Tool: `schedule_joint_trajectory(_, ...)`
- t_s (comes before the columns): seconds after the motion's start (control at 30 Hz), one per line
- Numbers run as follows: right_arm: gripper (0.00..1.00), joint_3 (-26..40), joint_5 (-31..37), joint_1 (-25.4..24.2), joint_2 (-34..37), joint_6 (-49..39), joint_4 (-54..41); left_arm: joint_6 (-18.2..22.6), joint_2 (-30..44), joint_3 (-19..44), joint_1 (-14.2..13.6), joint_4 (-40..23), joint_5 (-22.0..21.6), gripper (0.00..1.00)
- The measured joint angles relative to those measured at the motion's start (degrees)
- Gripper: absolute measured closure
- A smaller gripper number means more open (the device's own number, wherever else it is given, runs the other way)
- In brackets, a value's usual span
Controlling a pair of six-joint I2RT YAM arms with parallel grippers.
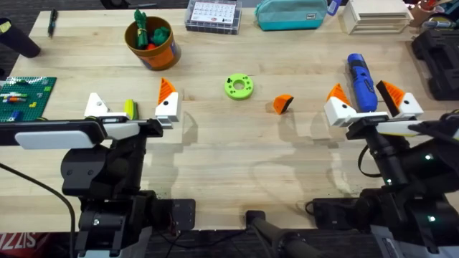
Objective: Pick up the gripper from the table and insert it into the empty holder that is missing its gripper. Then pick up a screw, insert it into the mounting hole, and use the screwdriver to tighten it. Finally, clean up the table by picking up the vegetable and placing it into the bucket.
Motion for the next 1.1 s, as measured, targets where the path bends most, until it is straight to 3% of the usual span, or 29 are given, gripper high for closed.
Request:
schedule_joint_trajectory(0.37,0.007,0.0,0.2,0.0,0.0,-0.2,0.6,0.0,0.0,0.0,0.0,-0.1,0.0,0.016)
schedule_joint_trajectory(0.5,0.008,0.3,0.2,0.0,0.0,-0.2,-0.6,0.0,0.0,2.8,0.0,-7.2,0.0,0.015)
schedule_joint_trajectory(0.63,0.008,4.5,0.2,0.0,0.3,0.1,-8.6,0.0,2.0,11.5,0.0,-16.6,-0.3,0.016)
schedule_joint_trajectory(0.77,0.008,11.0,0.1,0.0,4.8,0.1,-13.5,0.0,8.8,23.4,0.0,-25.3,-0.7,0.016)
schedule_joint_trajectory(0.93,0.008,23.0,0.1,0.0,16.8,0.1,-20.0,-0.7,24.5,41.0,0.0,-42.2,-1.8,0.015)
schedule_joint_trajectory(1.1,0.008,37.5,-0.9,0.0,31.8,0.1,-28.7,-4.6,40.5,55.5,0.0,-56.8,-2.2,0.016)
